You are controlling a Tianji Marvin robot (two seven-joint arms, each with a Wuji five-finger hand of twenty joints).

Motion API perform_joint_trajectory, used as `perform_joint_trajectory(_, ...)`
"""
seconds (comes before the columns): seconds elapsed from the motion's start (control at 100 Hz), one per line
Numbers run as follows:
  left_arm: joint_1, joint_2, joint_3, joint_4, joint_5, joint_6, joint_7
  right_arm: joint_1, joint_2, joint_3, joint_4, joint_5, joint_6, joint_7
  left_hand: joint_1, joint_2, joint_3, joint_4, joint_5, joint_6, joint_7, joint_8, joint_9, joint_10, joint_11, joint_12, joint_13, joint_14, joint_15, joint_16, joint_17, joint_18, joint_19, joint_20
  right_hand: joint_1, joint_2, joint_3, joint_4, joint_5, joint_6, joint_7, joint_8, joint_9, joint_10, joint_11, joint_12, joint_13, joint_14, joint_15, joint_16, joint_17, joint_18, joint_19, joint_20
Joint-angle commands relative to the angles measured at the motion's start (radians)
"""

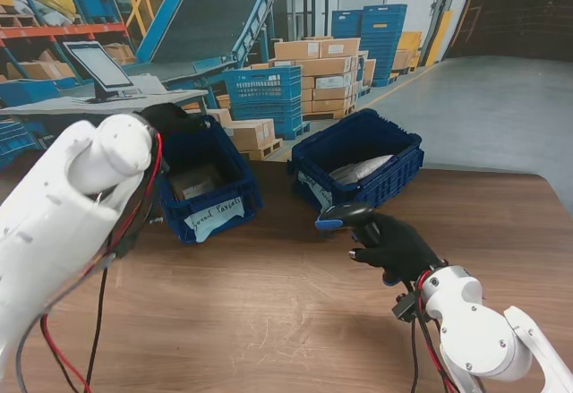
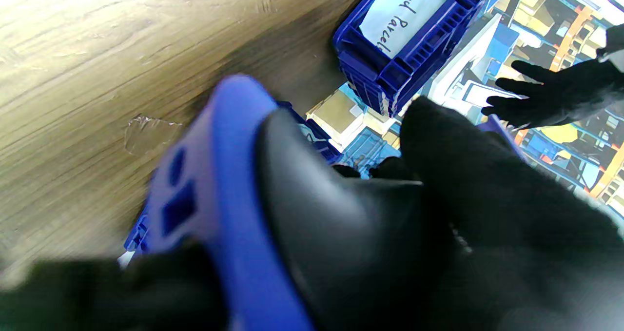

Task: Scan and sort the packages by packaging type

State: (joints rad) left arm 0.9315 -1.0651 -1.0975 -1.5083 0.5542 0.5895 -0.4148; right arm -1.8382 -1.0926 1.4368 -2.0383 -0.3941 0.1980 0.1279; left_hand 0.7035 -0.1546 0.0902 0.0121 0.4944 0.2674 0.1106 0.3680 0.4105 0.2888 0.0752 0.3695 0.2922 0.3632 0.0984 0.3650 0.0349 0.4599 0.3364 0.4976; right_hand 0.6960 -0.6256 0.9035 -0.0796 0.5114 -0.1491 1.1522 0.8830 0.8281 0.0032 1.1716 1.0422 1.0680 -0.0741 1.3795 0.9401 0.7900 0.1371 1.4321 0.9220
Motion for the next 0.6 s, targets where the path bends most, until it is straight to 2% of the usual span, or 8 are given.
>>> perform_joint_trajectory(0.0,0.049,0.008,-0.012,-0.035,0.000,-0.022,-0.014,0.003,-0.011,-0.005,-0.022,-0.006,0.014,0.007,0.038,0.036,-0.023,0.036,0.015,-0.001,0.003,-0.005,0.014,0.012,-0.004,0.005,0.005,0.002,0.011,-0.014,0.000,-0.009,-0.023,-0.011,0.091,0.027,0.026,0.003,0.006,-0.045,0.005,0.000,0.014,0.043,0.017,0.009,0.068,-0.085,0.059,0.032,0.001,0.000,0.010,0.008)
perform_joint_trajectory(0.33,0.341,-0.003,-0.216,-0.215,-0.053,-0.222,0.081,0.009,-0.016,-0.025,-0.054,-0.026,0.074,-0.016,0.046,0.041,-0.027,0.040,0.011,0.011,-0.003,-0.008,-0.006,0.021,-0.008,0.004,-0.016,-0.004,0.003,-0.025,-0.004,-0.020,-0.017,-0.023,0.092,0.029,0.025,0.002,0.006,-0.045,0.004,0.000,0.014,0.042,0.017,0.009,0.069,-0.083,0.061,0.032,0.000,0.002,0.012,0.009)
perform_joint_trajectory(0.44,0.417,-0.006,-0.259,-0.251,-0.069,-0.296,0.108,0.015,-0.016,-0.026,-0.059,-0.024,0.087,-0.013,0.048,0.042,-0.027,0.042,0.011,0.008,-0.004,-0.009,-0.011,0.015,-0.010,0.002,-0.026,-0.010,-0.004,-0.033,-0.012,-0.023,-0.021,-0.031,0.092,0.029,0.024,0.002,0.006,-0.045,0.004,0.000,0.014,0.042,0.017,0.009,0.068,-0.084,0.060,0.032,-0.001,-0.002,0.011,0.008)
perform_joint_trajectory(0.59,0.507,-0.024,-0.287,-0.285,-0.129,-0.360,0.193,0.022,-0.016,-0.026,-0.063,-0.025,0.104,-0.011,0.055,0.046,-0.024,0.044,0.005,0.014,-0.008,-0.010,-0.017,0.020,-0.012,-0.002,-0.033,-0.008,-0.005,-0.042,-0.014,-0.025,-0.024,-0.041,0.092,0.028,0.024,0.003,0.007,-0.045,0.004,0.000,0.014,0.042,0.017,0.009,0.068,-0.084,0.060,0.032,0.000,0.001,0.012,0.008)
